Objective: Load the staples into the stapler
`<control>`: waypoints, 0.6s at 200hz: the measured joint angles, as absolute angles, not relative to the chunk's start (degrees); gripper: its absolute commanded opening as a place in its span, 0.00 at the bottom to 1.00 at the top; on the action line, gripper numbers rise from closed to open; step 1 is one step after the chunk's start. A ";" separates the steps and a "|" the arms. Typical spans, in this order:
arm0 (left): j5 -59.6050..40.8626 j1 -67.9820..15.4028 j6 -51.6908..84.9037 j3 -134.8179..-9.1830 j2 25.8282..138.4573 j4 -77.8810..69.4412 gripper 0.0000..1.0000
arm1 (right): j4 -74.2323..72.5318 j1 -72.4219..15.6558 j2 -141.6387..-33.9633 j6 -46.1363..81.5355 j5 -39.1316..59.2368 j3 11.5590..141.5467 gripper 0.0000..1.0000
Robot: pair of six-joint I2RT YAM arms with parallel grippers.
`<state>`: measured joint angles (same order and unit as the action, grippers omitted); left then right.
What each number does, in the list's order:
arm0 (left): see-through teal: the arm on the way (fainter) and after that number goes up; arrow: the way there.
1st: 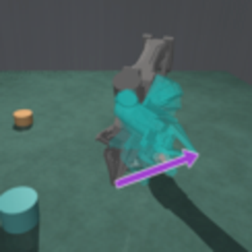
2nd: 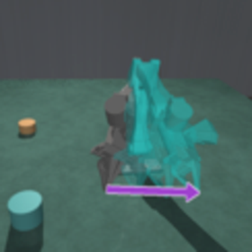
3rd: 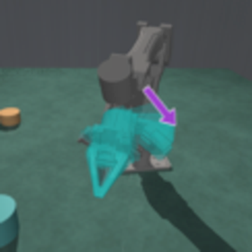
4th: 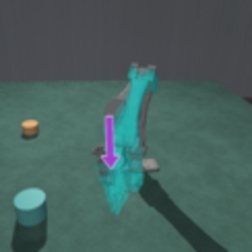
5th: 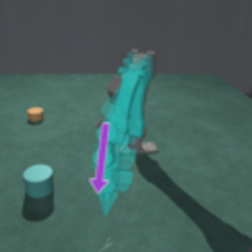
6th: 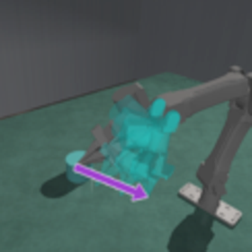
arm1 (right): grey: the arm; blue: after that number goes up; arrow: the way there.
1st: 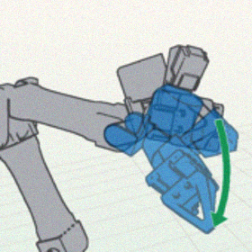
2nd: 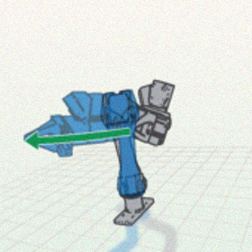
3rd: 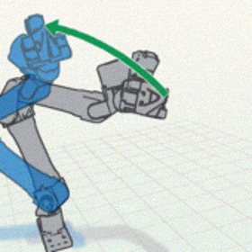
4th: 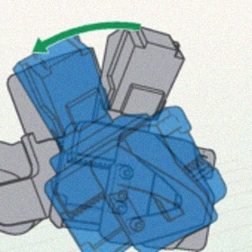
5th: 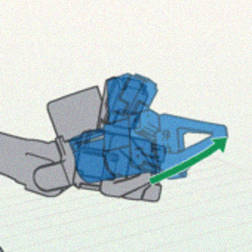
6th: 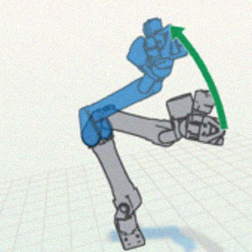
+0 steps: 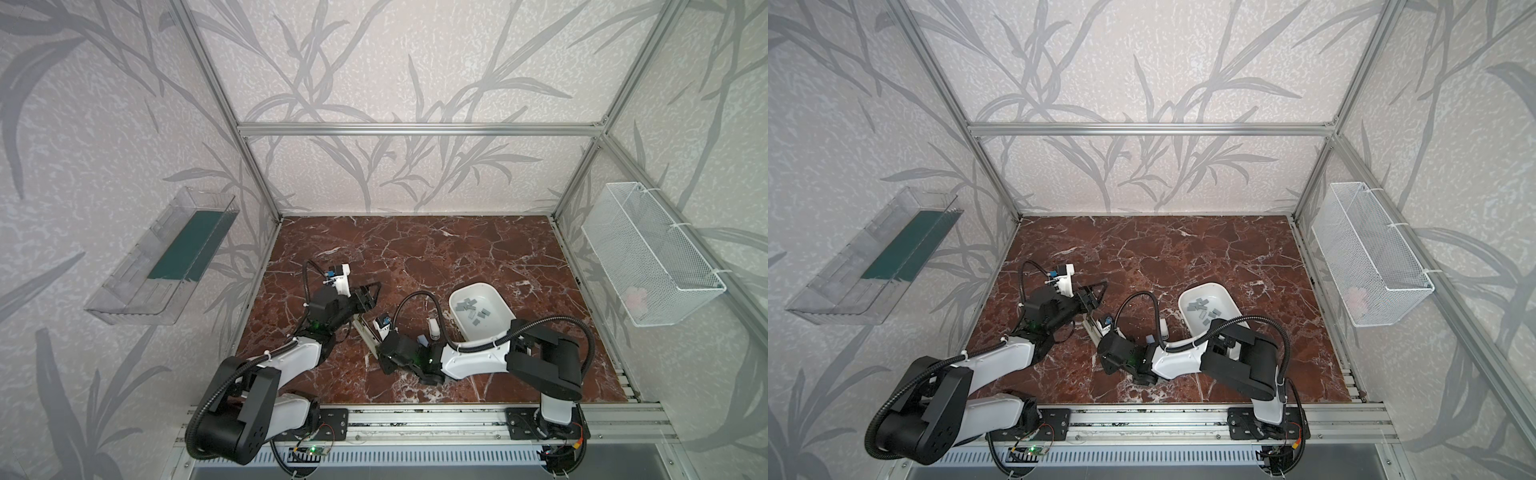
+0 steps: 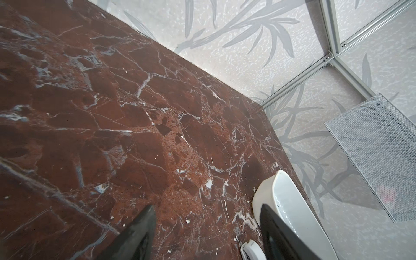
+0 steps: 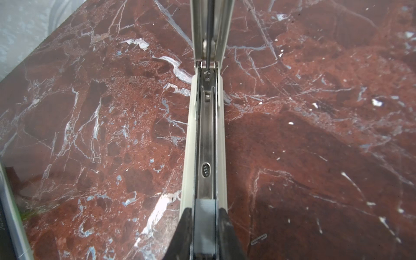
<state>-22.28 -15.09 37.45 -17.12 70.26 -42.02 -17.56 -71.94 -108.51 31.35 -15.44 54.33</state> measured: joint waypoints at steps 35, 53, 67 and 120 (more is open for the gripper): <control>-20.73 -16.95 36.84 -12.34 60.53 -37.17 0.73 | -17.56 -71.96 -107.13 29.87 -15.86 52.77 0.22; -19.64 -17.89 36.82 -10.90 53.98 -31.99 0.72 | -17.58 -72.36 -106.39 29.26 -16.49 51.92 0.25; -18.81 -18.13 36.75 -9.85 49.28 -27.42 0.72 | -17.61 -72.62 -105.58 28.77 -16.73 51.03 0.26; -17.34 -19.14 35.88 -8.93 44.31 -22.44 0.72 | -18.20 -73.03 -103.22 27.77 -17.93 49.52 0.38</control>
<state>-17.34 -19.14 35.88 -8.93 44.31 -22.44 -18.20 -73.03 -103.22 27.77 -17.93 49.52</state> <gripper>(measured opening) 0.718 0.375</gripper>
